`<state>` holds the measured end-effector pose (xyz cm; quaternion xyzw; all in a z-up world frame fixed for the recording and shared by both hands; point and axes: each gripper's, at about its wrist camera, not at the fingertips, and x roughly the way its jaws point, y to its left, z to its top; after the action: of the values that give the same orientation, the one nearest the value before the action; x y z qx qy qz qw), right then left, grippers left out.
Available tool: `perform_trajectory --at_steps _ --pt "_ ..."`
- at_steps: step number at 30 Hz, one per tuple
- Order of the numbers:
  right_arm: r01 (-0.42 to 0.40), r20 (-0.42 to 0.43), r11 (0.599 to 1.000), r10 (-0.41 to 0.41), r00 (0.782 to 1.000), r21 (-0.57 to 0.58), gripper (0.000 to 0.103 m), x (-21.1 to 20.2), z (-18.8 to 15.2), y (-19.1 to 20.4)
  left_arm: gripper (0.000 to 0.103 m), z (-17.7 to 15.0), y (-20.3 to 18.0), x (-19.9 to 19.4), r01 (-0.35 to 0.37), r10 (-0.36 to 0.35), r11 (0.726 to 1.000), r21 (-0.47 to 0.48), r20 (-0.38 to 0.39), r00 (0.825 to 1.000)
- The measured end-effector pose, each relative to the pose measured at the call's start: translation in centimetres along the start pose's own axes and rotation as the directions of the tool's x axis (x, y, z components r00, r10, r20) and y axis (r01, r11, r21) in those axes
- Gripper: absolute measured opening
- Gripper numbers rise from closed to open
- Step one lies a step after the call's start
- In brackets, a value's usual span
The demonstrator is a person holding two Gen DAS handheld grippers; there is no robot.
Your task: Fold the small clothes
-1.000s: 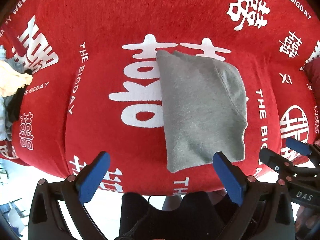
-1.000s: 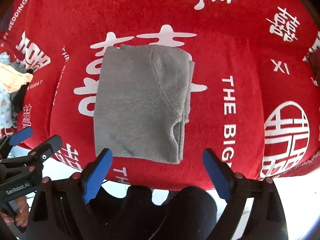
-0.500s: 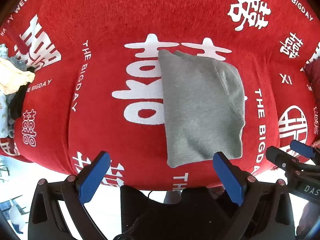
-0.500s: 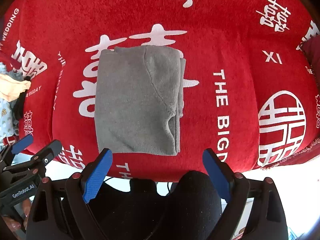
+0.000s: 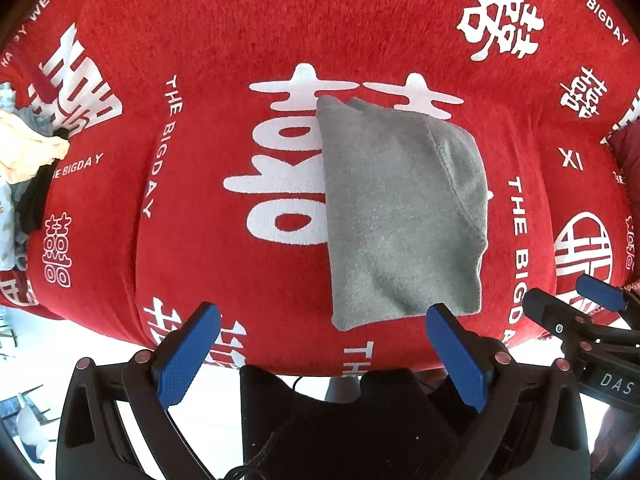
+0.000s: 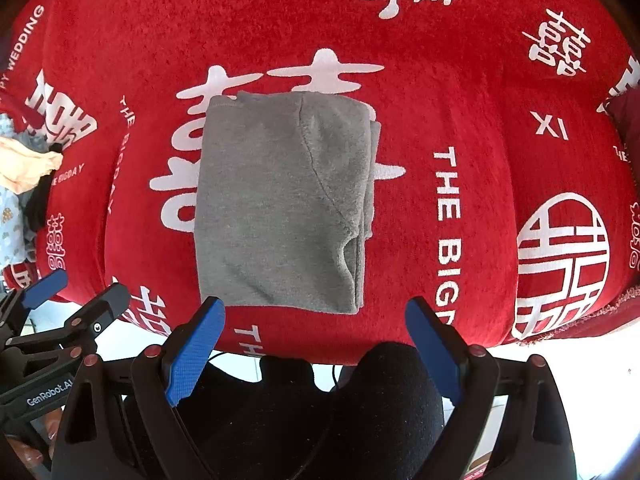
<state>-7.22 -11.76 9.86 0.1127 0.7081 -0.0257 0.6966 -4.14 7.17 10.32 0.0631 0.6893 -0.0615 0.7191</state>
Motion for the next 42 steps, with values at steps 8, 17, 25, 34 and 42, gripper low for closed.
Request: perform_trajectory --at_steps 8,17,25,34,42 --pt "0.004 0.002 1.0 -0.004 1.0 -0.01 0.093 -0.09 0.03 0.23 0.103 -0.17 0.06 -0.02 -0.01 0.01 1.0 -0.002 -0.004 1.0" --pt "0.012 0.001 1.0 -0.012 1.0 -0.016 0.093 -0.06 0.05 0.45 0.103 -0.27 0.13 -0.01 -0.013 0.013 1.0 -0.005 -0.004 1.0" --pt "0.015 -0.003 1.0 -0.015 1.0 -0.024 0.093 0.02 0.1 0.5 0.103 -0.27 0.09 -0.04 -0.013 0.013 1.0 -0.005 -0.005 1.0" --pt "0.021 -0.002 0.999 -0.021 1.0 -0.03 0.093 0.04 0.31 0.52 0.103 -0.28 0.01 -0.05 -0.015 0.015 1.0 0.0 -0.007 1.0" --pt "0.02 -0.002 0.999 -0.02 1.0 -0.029 0.093 0.02 0.29 0.52 0.103 -0.32 -0.07 -0.06 -0.018 0.018 1.0 0.001 -0.006 1.0"
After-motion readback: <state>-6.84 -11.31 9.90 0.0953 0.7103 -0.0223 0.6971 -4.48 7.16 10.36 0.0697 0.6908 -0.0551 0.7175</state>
